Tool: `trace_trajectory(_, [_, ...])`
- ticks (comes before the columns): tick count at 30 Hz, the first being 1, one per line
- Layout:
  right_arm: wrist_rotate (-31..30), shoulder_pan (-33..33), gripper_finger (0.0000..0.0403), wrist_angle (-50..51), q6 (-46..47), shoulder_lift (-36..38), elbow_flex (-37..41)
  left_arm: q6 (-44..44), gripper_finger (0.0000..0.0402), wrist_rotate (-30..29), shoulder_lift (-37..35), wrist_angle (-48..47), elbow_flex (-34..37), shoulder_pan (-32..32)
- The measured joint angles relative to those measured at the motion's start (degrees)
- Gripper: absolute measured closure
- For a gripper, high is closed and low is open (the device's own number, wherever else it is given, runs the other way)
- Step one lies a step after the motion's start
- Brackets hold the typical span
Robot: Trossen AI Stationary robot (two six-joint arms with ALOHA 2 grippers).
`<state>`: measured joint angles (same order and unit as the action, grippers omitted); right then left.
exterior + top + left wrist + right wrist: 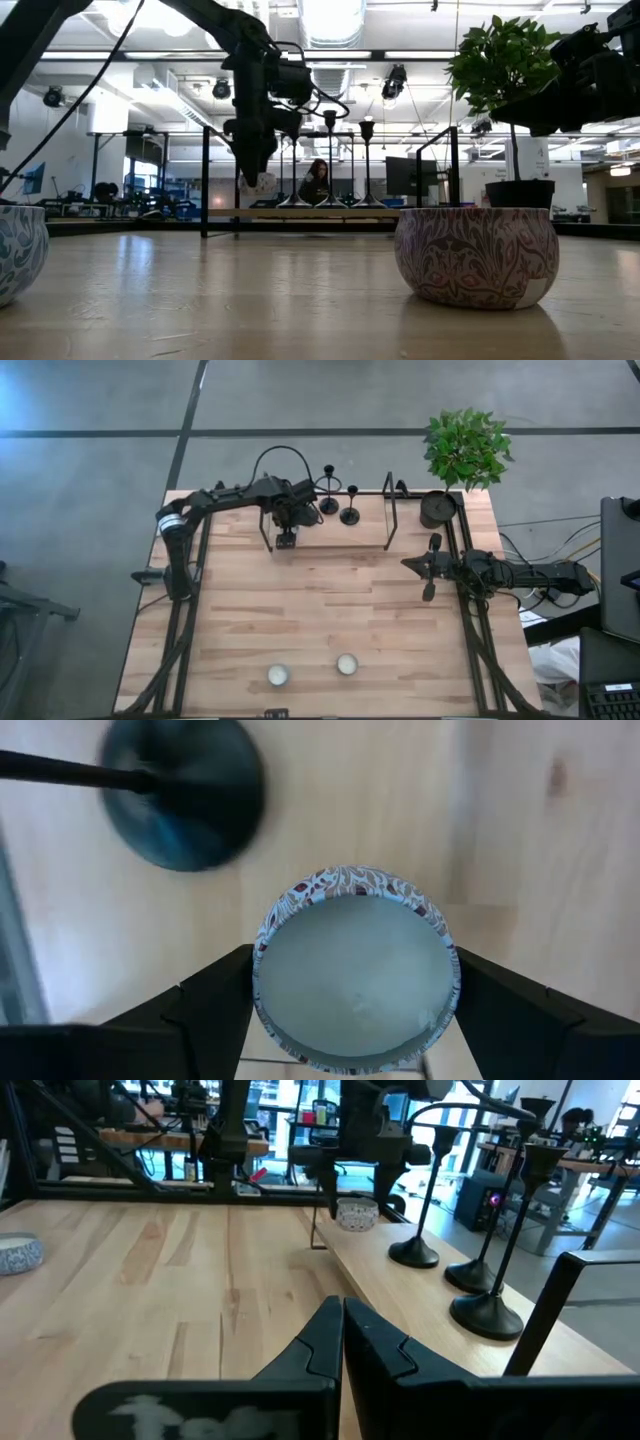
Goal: Pick & Place candle stick holders
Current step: Put the white scented candle on the shelf
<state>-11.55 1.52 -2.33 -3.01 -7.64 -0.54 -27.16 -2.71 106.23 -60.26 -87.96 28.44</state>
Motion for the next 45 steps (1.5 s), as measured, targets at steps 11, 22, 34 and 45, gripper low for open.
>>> trace_trajectory(11, [0.0,0.0,0.0394,0.0,0.0,0.0,0.0,0.2,0.0103,-0.2,0.9,0.6,0.1,1.0])
trace_trajectory(22, [0.0,0.0,0.0394,0.0,0.0,0.0,0.0,-3.4,0.0103,-0.2,0.8,-1.2,0.1,0.5])
trace_trajectory(34, [0.0,0.0,0.0394,0.0,0.0,0.0,0.0,-8.2,0.0103,-0.2,0.7,-1.1,0.3,0.4])
trace_trajectory(45, [0.0,0.0,0.0394,0.0,0.0,0.0,0.0,-9.1,0.0103,-2.4,0.2,0.9,5.7,0.2])
